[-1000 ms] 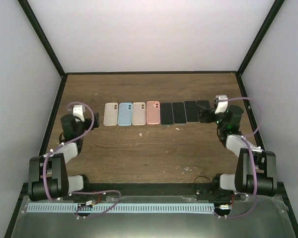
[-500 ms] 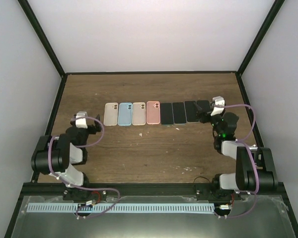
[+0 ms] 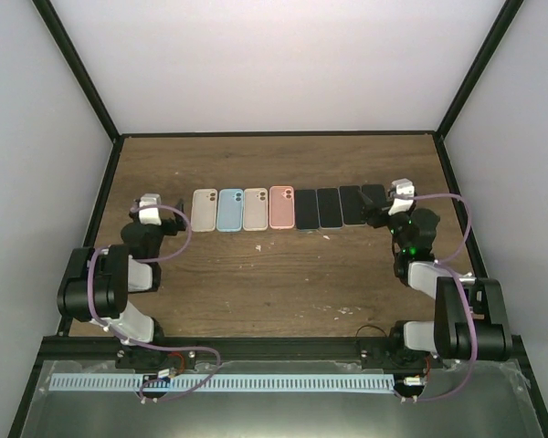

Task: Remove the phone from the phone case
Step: Reset both arms

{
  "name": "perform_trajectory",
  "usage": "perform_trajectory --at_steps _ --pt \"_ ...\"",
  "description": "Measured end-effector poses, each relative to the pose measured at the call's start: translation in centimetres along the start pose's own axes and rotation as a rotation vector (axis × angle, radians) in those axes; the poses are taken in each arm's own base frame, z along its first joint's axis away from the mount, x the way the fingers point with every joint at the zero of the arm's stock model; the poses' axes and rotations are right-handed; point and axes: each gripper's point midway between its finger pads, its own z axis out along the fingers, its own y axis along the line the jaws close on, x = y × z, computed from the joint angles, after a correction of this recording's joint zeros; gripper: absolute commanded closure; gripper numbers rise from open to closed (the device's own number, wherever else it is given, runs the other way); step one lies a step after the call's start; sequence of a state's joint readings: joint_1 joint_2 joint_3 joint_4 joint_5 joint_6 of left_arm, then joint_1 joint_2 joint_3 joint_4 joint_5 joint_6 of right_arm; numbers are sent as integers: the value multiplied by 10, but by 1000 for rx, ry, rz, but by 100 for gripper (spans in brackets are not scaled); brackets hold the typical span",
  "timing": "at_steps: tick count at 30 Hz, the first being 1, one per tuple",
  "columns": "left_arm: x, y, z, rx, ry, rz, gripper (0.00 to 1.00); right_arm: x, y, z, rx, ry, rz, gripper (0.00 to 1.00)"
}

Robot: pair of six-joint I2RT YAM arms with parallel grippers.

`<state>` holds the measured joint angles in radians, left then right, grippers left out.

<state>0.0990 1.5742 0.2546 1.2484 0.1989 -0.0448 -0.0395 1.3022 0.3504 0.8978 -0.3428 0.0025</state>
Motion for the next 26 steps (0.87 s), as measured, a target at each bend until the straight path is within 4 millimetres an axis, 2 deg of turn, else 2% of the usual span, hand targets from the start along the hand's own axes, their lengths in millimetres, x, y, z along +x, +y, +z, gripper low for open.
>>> perform_trajectory --at_steps 8,11,14,21,26 --pt "11 -1 0 2 44 -4 0 14 1 -7 7 18 -42 0" --pt "13 -4 1 22 56 3 0 35 7 -19 -4 29 -63 0" --pt "13 -7 2 43 59 11 0 52 10 -22 -11 55 -65 0" --pt "12 -11 2 62 58 16 0 63 3 -16 6 50 -69 0" --pt "12 -12 2 69 59 16 0 59 2 -16 10 36 -67 0"
